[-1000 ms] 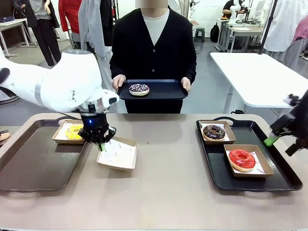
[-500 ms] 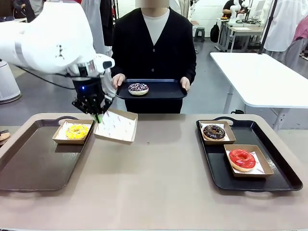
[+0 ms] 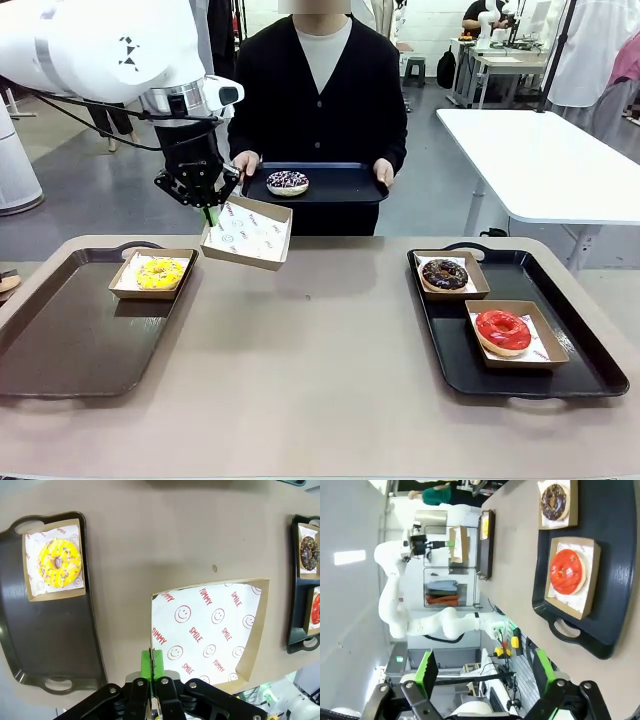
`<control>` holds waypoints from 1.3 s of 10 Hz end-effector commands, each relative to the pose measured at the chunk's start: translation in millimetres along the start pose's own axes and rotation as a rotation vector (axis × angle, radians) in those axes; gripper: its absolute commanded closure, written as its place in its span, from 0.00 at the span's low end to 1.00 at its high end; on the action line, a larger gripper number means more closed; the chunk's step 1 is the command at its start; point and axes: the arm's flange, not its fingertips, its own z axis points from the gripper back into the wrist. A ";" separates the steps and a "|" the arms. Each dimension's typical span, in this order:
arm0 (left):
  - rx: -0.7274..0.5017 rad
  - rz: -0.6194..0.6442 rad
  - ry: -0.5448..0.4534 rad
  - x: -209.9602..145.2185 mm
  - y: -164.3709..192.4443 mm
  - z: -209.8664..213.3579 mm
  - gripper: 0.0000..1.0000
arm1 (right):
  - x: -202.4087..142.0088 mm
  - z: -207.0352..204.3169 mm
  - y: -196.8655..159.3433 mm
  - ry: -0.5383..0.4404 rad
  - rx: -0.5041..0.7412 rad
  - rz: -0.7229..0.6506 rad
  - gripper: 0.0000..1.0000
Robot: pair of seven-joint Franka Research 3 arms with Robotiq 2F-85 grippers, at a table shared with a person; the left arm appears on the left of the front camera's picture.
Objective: Individually package the donuts and arrange them on the tray.
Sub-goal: Place the picked Paper togo box on the Handle tray while simultaneously picking up another Paper togo box from the table with the other hand.
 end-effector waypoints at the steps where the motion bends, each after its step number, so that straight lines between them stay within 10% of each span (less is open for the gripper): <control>1: 0.028 0.025 0.031 16.9 -4.4 3.1 1.00 | 29.4 23.2 -9.9 0.046 0.000 0.110 0.00; 13: 0.000 0.086 0.051 50.6 -0.3 -2.7 1.00 | 47.4 18.4 -17.1 0.058 -0.028 0.154 0.00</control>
